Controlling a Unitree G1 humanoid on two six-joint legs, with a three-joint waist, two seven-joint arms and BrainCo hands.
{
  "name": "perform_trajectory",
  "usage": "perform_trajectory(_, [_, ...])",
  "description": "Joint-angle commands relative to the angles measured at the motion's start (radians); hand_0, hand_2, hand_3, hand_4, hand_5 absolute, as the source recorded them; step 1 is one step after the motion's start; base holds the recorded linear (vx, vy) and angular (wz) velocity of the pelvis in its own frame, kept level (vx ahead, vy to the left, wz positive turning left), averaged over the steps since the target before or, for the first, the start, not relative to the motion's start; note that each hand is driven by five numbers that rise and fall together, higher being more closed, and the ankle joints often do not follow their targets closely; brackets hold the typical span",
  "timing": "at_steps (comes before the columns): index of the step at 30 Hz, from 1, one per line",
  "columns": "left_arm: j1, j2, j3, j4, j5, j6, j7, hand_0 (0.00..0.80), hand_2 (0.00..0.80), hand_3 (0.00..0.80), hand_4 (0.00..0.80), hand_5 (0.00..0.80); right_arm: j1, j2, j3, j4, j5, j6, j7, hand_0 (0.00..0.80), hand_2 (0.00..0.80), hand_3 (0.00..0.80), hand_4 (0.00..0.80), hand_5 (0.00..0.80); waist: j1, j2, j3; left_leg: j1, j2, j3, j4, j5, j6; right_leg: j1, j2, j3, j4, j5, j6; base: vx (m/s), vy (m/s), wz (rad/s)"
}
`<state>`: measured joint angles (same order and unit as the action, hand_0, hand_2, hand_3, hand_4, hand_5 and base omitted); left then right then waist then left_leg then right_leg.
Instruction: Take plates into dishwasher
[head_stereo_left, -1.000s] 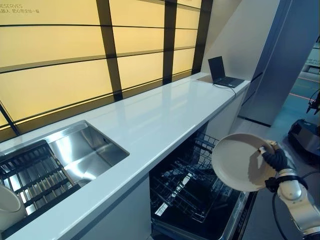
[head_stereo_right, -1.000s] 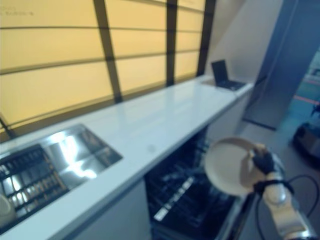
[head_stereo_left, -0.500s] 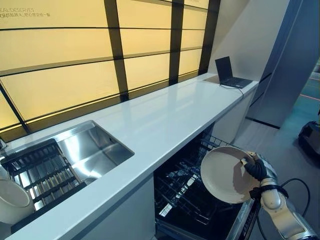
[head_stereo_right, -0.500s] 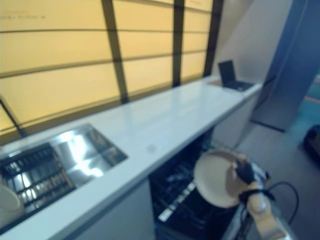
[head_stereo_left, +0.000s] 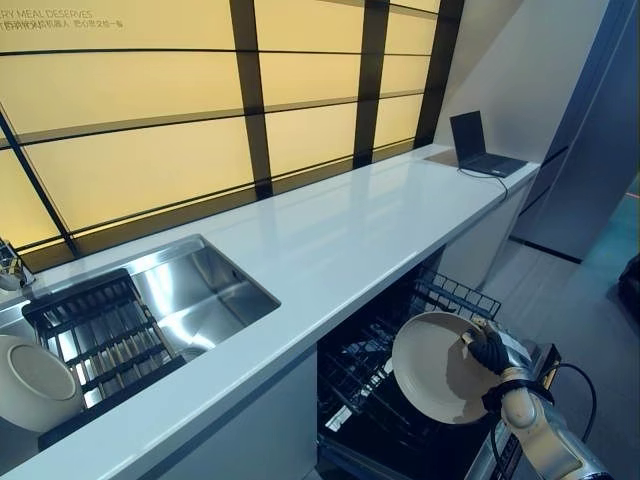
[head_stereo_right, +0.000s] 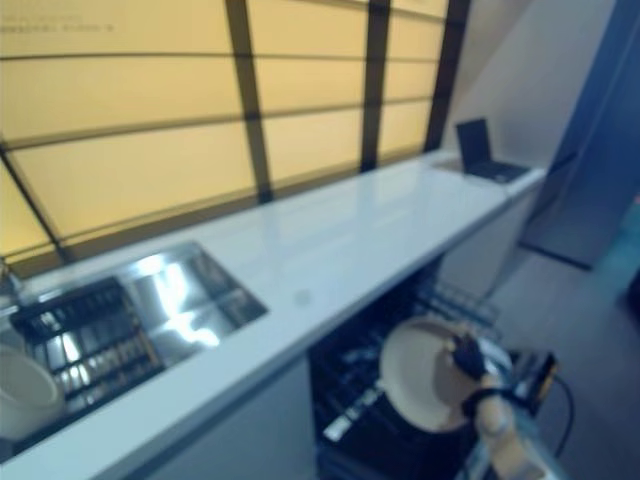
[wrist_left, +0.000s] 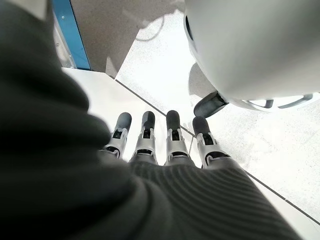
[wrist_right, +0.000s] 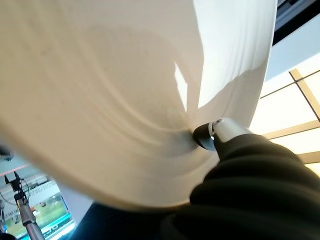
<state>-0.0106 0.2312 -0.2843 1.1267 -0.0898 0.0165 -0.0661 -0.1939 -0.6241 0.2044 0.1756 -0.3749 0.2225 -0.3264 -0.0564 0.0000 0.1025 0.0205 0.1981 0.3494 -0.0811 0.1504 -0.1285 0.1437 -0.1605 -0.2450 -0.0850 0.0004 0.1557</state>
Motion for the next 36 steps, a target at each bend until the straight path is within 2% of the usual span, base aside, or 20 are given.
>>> perform_trajectory(1, [-0.046, -0.013, -0.045, 0.028, 0.064, 0.008, -0.008, 0.0, 0.0, 0.0, 0.0, 0.0, -0.128, 0.025, -0.003, 0.027, -0.054, -0.001, -0.079, 0.8, 0.8, 0.8, 0.8, 0.8, 0.023, -0.032, 0.014, -0.053, -0.033, -0.003, -0.001, -0.041, 0.067, -0.054, 0.051, -0.007, 0.079, -0.028, -0.081, 0.0, 0.0, 0.0])
perform_trajectory(14, [-0.048, -0.019, -0.075, 0.025, 0.086, 0.015, -0.013, 0.0, 0.0, 0.0, 0.0, 0.0, -0.191, 0.103, 0.084, 0.111, -0.095, 0.04, -0.196, 0.8, 0.8, 0.8, 0.8, 0.8, 0.055, -0.024, 0.023, -0.065, -0.041, -0.033, 0.004, -0.044, 0.07, -0.06, 0.044, -0.015, 0.085, -0.03, -0.082, 0.006, 0.001, 0.05])
perform_trajectory(18, [-0.054, -0.02, -0.082, 0.023, 0.092, 0.015, -0.017, 0.0, 0.0, 0.0, 0.0, 0.0, -0.206, 0.123, 0.114, 0.148, -0.126, 0.033, -0.226, 0.8, 0.8, 0.8, 0.8, 0.8, 0.062, -0.019, 0.028, -0.066, -0.047, -0.044, 0.005, -0.047, 0.072, -0.066, 0.04, -0.017, 0.086, -0.028, -0.08, 0.0, 0.0, 0.0])
perform_trajectory(31, [-0.081, -0.007, -0.092, 0.016, 0.103, 0.024, -0.034, 0.0, 0.0, 0.0, 0.0, 0.0, -0.264, 0.092, 0.199, 0.194, -0.268, 0.038, -0.166, 0.8, 0.8, 0.8, 0.8, 0.8, 0.083, -0.022, 0.04, -0.075, -0.058, -0.071, 0.006, -0.054, 0.077, -0.082, 0.031, -0.028, 0.092, -0.025, -0.072, 0.0, 0.002, 0.05])
perform_trajectory(36, [-0.092, 0.001, -0.091, 0.013, 0.108, 0.025, -0.041, 0.0, 0.0, 0.0, 0.0, 0.0, -0.279, 0.081, 0.219, 0.21, -0.269, 0.036, -0.148, 0.8, 0.8, 0.8, 0.8, 0.8, 0.092, -0.027, 0.044, -0.081, -0.063, -0.08, 0.004, -0.056, 0.079, -0.086, 0.032, -0.033, 0.094, -0.026, -0.069, -0.007, -0.011, 0.06])
